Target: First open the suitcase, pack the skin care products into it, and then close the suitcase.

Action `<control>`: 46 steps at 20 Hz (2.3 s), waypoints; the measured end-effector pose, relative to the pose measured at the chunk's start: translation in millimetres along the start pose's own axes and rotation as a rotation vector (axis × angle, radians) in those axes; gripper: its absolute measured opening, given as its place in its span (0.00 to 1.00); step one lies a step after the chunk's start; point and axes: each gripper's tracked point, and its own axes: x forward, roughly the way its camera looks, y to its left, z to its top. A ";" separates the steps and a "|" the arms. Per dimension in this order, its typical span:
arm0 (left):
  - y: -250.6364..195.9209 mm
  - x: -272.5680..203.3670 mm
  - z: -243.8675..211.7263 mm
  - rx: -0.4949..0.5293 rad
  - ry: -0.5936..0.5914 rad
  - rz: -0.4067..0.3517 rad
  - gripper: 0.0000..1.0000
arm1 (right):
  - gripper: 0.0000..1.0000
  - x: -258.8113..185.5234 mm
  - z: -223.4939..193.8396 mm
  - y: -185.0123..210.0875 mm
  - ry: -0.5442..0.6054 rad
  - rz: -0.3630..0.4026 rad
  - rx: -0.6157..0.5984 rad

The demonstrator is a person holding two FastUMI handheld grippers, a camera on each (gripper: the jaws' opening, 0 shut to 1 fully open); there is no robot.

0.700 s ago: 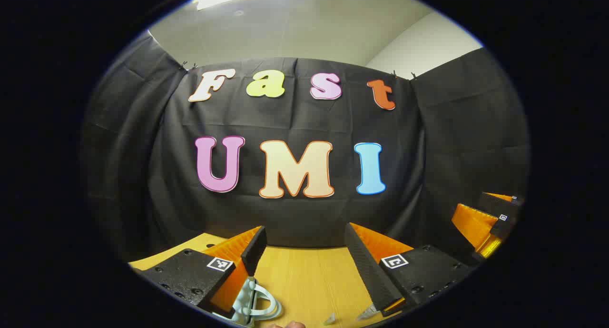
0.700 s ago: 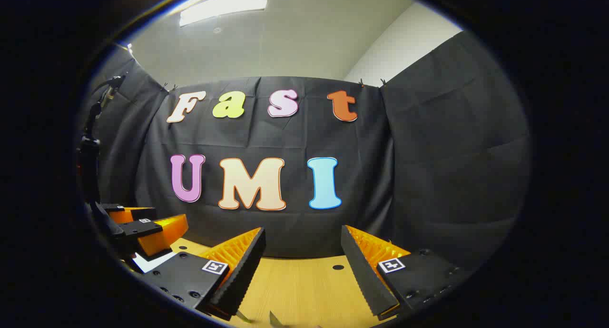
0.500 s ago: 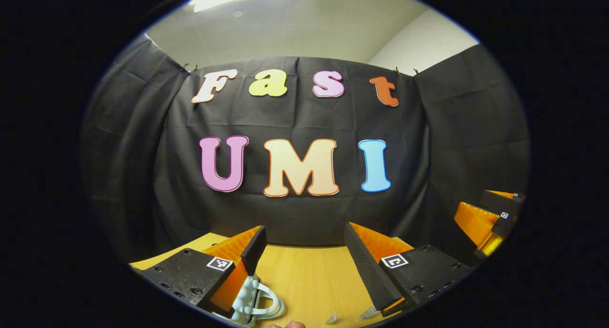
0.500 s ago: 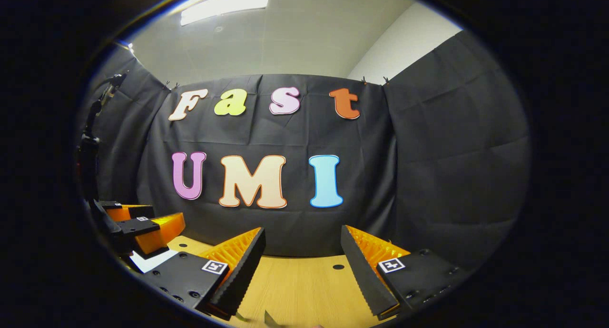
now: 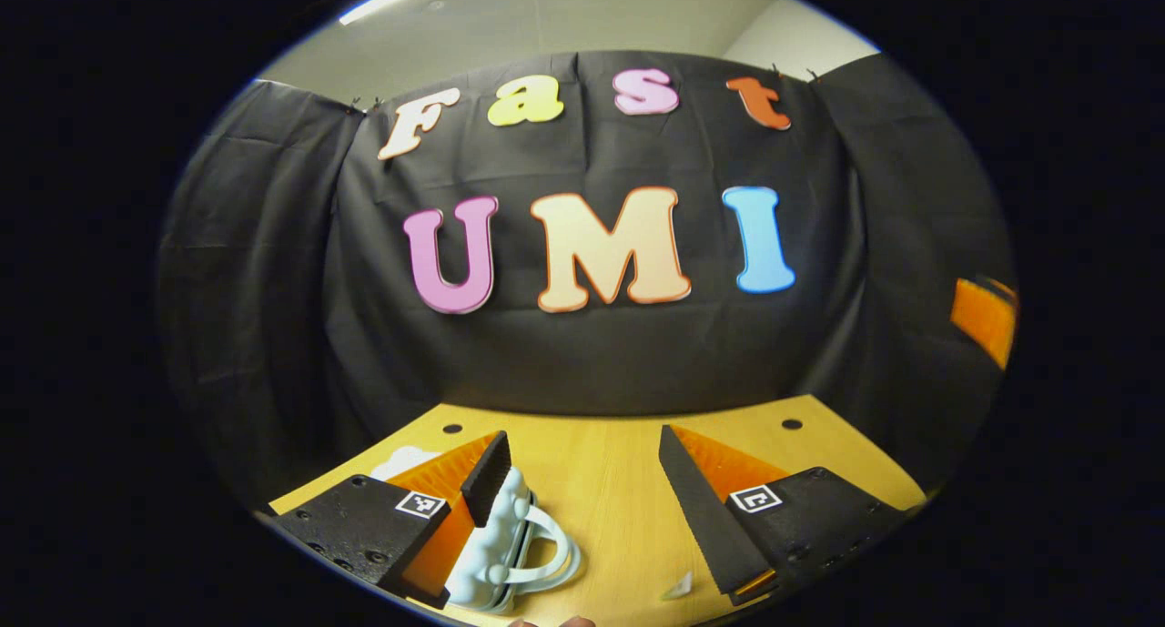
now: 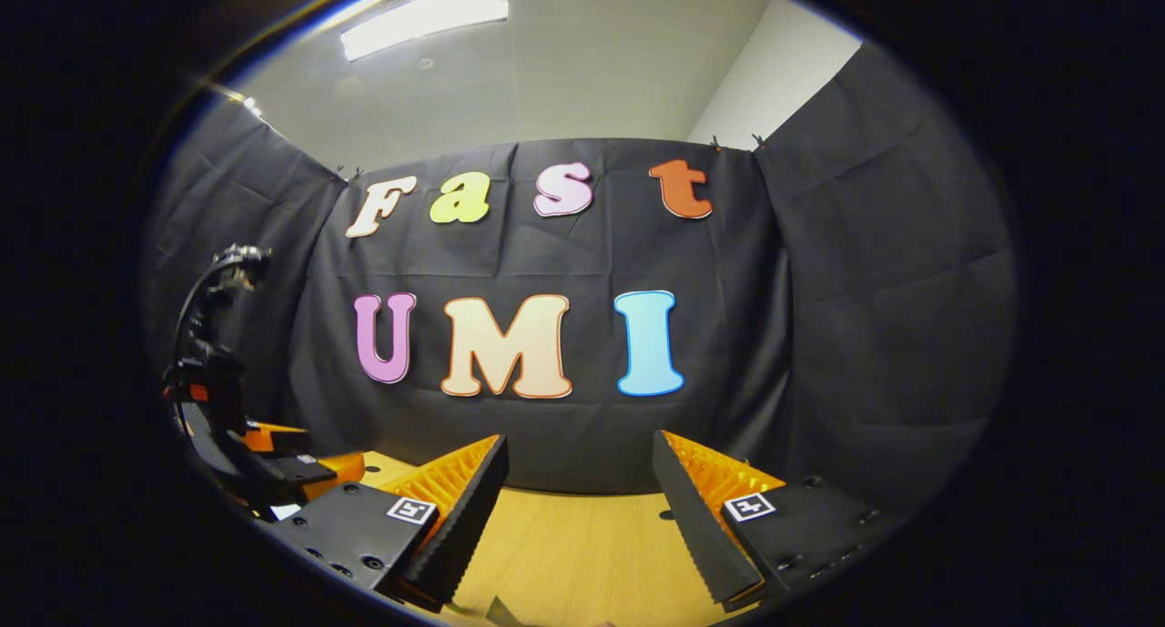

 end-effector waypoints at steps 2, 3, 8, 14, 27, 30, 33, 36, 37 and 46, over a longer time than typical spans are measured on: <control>4.5 13.3 -29.8 -0.003 0.084 -0.013 0.96 | 0.98 5.1 -0.9 -4.9 0.006 -0.046 -0.005; 6.6 18.0 -45.9 -0.007 0.138 -0.021 1.00 | 0.99 6.3 -2.1 -7.8 0.016 -0.073 -0.006; 13.3 39.4 -112.5 -0.035 0.348 -0.075 0.97 | 0.98 9.1 -7.0 2.7 0.035 -0.128 -0.053; 6.4 54.2 -153.6 -0.067 0.512 -0.113 0.98 | 0.98 12.2 -13.5 3.6 0.070 -0.173 -0.106; -1.7 66.7 -223.9 -0.083 0.773 -0.153 0.83 | 0.98 -2.7 -24.4 3.0 0.104 -0.173 -0.203; 0.2 66.5 -232.3 -0.082 0.811 -0.150 0.64 | 0.99 -5.2 -25.6 1.3 0.107 -0.168 -0.216; 12.5 69.6 -232.6 -0.051 0.811 -0.118 0.43 | 0.99 -6.9 -28.2 -0.4 0.114 -0.163 -0.219; 14.3 68.5 -229.9 -0.076 0.823 -0.137 0.11 | 0.99 -6.9 -32.0 0.7 0.122 -0.154 -0.218; 12.8 67.9 -227.9 -0.090 0.832 -0.148 0.09 | 0.99 -7.2 -33.1 3.4 0.122 -0.144 -0.211; 14.9 58.0 -203.2 -0.034 0.803 -0.210 0.00 | 0.99 -0.6 -42.6 23.5 0.113 -0.083 -0.144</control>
